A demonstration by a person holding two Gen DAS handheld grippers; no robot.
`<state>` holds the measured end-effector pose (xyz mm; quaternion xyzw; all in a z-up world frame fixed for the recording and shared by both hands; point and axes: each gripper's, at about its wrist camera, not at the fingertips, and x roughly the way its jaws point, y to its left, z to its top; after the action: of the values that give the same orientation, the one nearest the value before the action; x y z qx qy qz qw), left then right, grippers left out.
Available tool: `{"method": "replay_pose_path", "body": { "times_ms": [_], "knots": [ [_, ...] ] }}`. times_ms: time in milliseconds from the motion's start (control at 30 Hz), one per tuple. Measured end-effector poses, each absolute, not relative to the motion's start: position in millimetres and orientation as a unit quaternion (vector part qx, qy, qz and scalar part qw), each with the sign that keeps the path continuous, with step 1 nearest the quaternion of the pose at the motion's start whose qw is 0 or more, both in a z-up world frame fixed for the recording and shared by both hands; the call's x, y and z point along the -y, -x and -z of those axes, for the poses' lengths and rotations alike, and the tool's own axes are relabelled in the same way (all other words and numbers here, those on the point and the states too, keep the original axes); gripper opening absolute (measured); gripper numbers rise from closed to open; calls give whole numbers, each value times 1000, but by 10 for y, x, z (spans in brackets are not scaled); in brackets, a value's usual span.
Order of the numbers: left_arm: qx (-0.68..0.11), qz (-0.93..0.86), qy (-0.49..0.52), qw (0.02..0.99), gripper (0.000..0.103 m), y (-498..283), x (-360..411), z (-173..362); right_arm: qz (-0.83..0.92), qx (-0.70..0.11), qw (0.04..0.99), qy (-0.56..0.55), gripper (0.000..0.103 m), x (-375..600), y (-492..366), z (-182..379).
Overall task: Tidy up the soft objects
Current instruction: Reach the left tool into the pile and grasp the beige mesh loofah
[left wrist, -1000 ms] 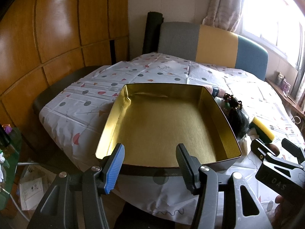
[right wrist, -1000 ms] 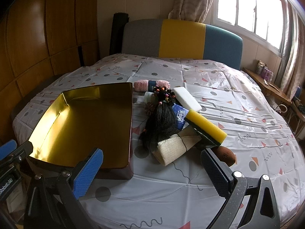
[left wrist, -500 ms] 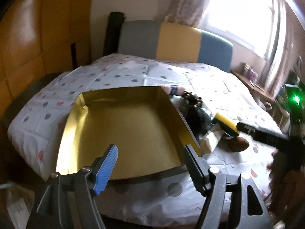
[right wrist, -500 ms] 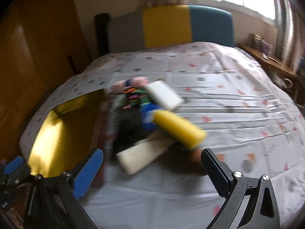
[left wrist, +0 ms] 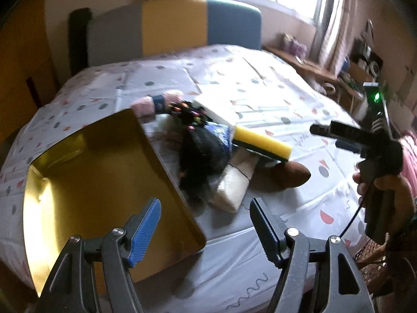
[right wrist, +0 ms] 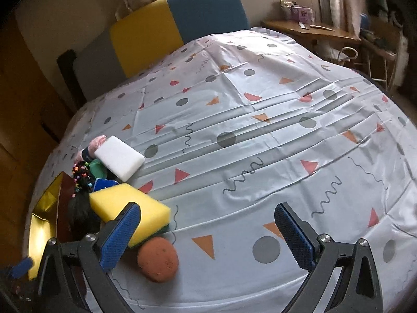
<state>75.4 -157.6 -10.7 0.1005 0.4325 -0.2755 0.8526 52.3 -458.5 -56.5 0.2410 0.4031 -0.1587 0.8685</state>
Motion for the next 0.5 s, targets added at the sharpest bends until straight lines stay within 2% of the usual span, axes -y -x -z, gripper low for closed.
{"method": "replay_pose_path", "body": {
  "times_ms": [500],
  "knots": [
    [-499, 309, -190, 787, 68, -1145, 2443, 660, 153, -393, 870, -257, 103, 4640, -486, 536]
  ]
}}
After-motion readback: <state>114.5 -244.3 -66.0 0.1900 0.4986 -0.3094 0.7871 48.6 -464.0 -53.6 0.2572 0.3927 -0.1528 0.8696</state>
